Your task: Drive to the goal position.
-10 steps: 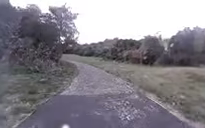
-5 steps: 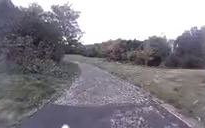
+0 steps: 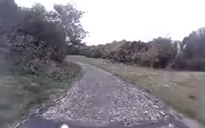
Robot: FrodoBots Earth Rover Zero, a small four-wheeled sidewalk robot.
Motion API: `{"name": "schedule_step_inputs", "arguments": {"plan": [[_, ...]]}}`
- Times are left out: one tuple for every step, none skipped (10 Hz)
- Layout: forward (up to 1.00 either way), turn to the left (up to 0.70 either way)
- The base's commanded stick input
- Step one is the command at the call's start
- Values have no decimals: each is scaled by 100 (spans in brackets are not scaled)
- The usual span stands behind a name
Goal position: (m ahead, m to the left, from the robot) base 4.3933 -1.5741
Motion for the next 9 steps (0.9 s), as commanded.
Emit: {"name": "schedule_step_inputs", "arguments": {"plan": [[85,0],[85,0],[85,0],[85,0],[85,0],[85,0],[85,0],[85,0],[85,0]]}}
